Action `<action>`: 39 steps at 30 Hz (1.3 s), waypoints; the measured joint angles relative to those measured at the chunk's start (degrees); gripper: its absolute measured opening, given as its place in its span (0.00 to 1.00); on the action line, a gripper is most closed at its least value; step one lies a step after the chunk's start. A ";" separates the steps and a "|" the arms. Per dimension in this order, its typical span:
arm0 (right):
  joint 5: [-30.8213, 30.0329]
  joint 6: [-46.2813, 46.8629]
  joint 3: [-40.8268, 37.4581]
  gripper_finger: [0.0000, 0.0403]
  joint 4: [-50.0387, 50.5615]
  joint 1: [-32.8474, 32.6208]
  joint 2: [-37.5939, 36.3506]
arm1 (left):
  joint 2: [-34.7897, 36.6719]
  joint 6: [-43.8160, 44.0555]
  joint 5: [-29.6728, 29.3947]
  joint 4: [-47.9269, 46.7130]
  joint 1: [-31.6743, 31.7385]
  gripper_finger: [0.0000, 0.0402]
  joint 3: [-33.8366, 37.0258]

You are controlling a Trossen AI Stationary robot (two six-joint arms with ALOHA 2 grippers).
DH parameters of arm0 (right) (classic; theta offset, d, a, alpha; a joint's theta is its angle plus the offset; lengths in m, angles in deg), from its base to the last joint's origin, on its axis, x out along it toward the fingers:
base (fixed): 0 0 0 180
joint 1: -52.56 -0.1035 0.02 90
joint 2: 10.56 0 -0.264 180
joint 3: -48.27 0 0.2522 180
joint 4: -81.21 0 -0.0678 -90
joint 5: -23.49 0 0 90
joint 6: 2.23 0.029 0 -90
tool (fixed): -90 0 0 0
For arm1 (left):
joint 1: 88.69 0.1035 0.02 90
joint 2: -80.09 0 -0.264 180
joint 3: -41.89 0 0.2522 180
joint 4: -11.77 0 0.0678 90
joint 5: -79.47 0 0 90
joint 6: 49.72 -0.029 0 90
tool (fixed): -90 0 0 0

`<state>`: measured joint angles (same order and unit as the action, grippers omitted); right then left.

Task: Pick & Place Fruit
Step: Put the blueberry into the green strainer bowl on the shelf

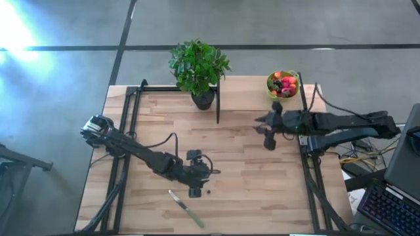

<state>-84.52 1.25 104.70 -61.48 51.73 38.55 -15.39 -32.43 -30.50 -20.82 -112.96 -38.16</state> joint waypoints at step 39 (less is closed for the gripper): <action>-3.01 -0.44 -11.40 0.12 -20.90 -9.46 3.16 | -15.77 14.76 1.54 12.37 -7.35 0.07 3.19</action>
<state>-87.53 0.81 93.29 -82.38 42.27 41.71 -31.17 -17.67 -28.96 -8.45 -120.31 -34.96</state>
